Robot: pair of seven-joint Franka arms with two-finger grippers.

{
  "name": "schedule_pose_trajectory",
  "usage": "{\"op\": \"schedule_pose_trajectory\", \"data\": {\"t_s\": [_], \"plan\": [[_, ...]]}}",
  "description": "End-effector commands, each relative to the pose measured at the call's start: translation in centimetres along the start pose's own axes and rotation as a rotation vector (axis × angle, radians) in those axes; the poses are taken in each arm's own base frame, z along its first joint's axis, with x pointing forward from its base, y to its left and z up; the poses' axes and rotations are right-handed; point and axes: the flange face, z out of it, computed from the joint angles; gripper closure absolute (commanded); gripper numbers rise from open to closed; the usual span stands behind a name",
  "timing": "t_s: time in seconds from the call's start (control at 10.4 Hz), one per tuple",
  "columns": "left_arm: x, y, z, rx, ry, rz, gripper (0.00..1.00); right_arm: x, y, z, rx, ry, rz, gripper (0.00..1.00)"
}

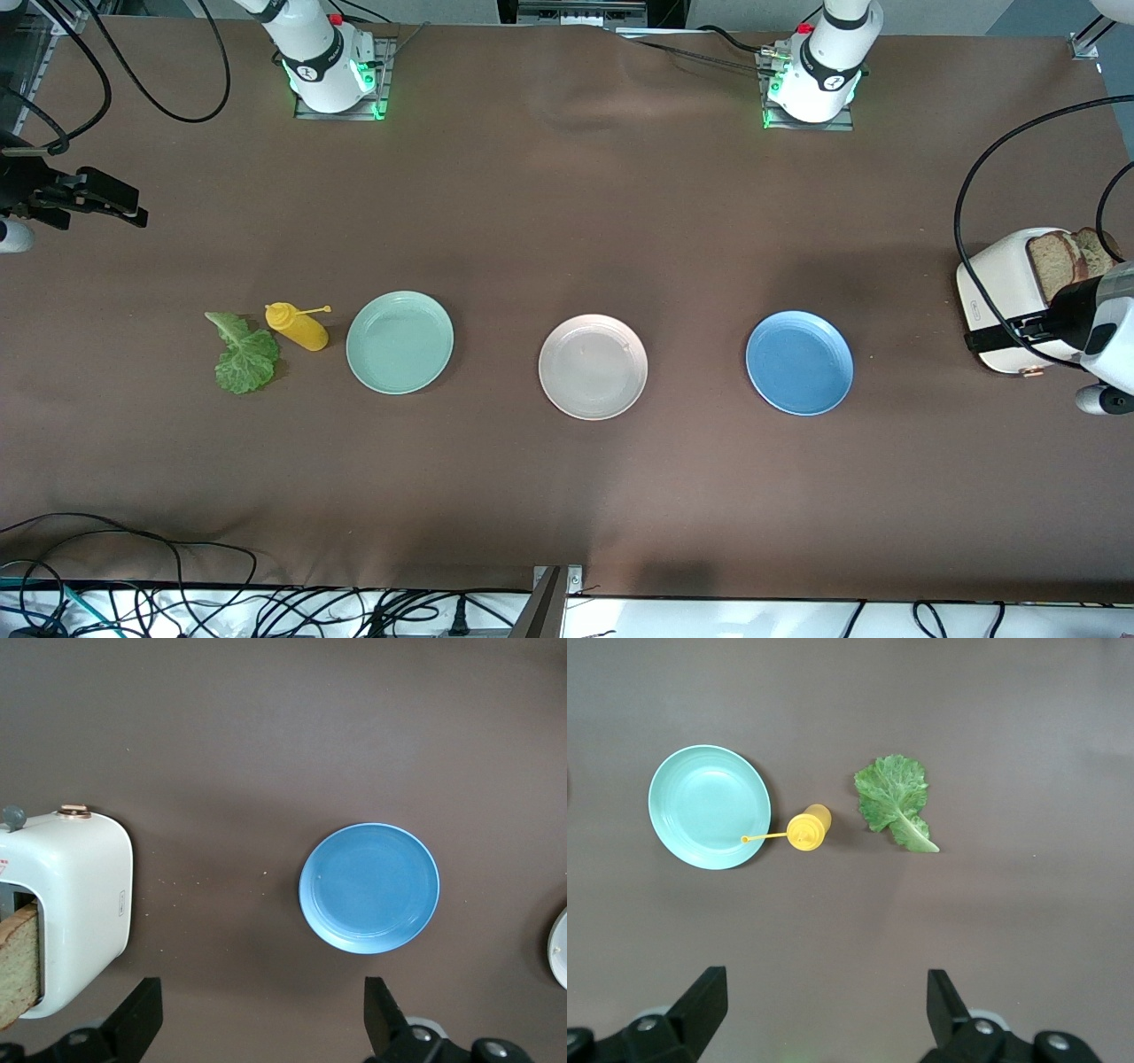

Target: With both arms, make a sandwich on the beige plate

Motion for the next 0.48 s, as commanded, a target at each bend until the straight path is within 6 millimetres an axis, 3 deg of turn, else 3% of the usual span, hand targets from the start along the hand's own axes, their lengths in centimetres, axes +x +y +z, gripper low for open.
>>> {"op": "schedule_pose_trajectory", "data": {"t_s": [0.0, 0.39], "plan": [[-0.58, -0.36, -0.74, 0.005, 0.013, 0.015, 0.0, -0.54, 0.24, -0.98, -0.004, 0.003, -0.007, 0.0], [-0.77, 0.16, -0.21, 0.015, 0.0, 0.022, 0.0, -0.48, 0.07, -0.89, -0.004, 0.001, -0.01, 0.0]]}}
